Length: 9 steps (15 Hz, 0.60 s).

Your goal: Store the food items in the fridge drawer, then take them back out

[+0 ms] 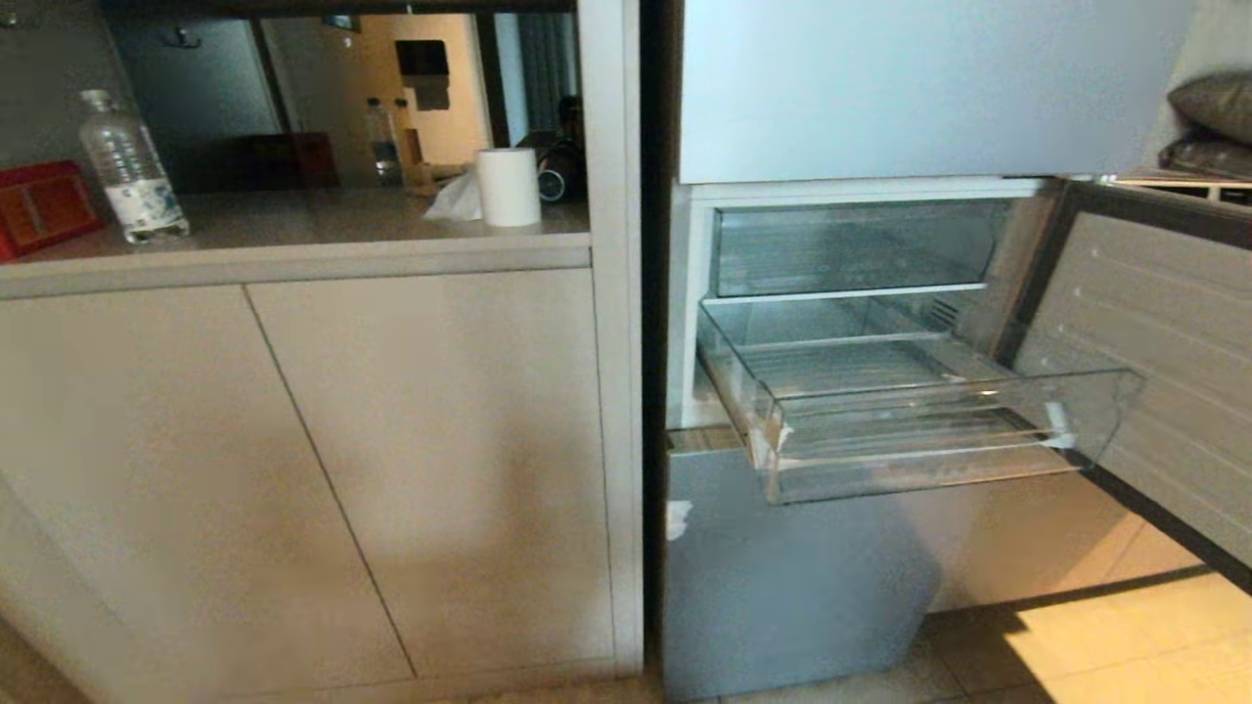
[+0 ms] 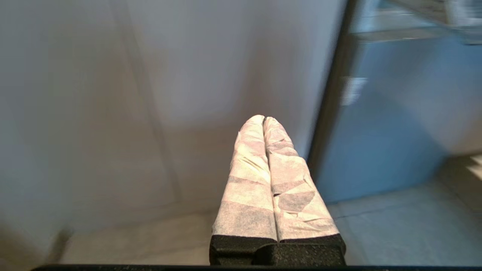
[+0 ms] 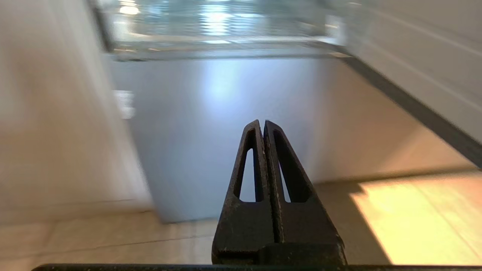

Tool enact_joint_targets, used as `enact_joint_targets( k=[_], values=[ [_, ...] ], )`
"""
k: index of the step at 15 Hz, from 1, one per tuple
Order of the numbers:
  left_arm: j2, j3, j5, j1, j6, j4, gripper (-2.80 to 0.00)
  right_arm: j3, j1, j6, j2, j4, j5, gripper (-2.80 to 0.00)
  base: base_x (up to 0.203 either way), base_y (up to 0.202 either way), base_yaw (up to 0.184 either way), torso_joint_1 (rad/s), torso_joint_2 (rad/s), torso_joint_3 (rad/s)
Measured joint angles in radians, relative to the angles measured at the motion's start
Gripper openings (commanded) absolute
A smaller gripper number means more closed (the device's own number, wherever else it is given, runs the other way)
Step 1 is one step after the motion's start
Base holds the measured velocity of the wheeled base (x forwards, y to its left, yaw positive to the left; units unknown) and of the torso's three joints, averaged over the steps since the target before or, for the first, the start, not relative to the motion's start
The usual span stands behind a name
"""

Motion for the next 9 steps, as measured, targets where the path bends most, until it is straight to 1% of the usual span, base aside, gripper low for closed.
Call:
enact_joint_targets(
  k=[9],
  values=[
    [0.0, 0.0, 0.0, 0.0, 0.0, 0.0, -2.8, 0.0, 0.0, -0.004, 0.0, 0.003, 0.003, -2.8, -0.001, 0.008, -0.174, 0.002, 0.0, 0.004]
  ],
)
